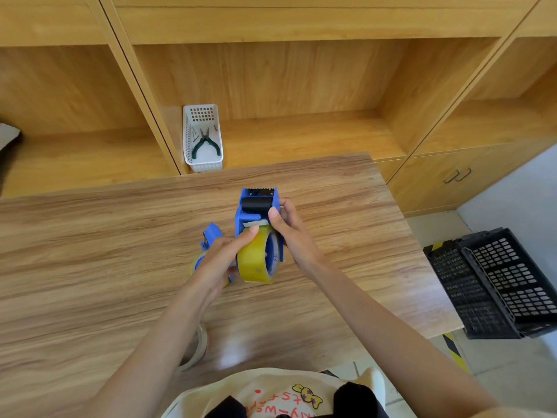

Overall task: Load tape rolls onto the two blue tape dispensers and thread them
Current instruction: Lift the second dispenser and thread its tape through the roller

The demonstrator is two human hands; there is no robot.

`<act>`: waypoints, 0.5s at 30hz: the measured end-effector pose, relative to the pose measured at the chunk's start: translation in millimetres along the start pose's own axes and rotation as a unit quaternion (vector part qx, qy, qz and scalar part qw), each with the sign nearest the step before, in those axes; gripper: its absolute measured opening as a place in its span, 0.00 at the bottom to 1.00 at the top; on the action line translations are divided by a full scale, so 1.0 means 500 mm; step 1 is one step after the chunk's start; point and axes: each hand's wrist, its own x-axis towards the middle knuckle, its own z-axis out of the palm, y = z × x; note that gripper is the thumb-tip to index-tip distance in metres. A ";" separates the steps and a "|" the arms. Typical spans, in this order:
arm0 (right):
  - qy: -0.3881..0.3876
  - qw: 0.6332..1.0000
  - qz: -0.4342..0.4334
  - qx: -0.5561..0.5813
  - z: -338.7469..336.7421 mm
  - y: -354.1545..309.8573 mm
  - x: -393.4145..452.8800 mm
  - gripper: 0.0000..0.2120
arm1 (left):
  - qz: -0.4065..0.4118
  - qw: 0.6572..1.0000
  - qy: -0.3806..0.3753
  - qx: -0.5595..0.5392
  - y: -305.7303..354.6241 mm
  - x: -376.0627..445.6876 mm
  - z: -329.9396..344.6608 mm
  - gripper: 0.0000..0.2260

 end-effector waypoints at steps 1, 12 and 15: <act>0.007 1.000 0.008 -0.002 0.001 0.000 0.000 0.17 | -0.001 1.000 -0.002 0.005 0.003 -0.003 0.002 0.21; 0.029 0.997 0.065 0.005 0.008 -0.004 0.002 0.21 | 0.007 0.998 -0.040 -0.045 -0.007 -0.005 -0.010 0.18; 0.022 0.998 0.063 -0.003 0.005 -0.001 0.005 0.23 | 0.022 0.997 -0.043 -0.063 -0.011 -0.008 -0.011 0.18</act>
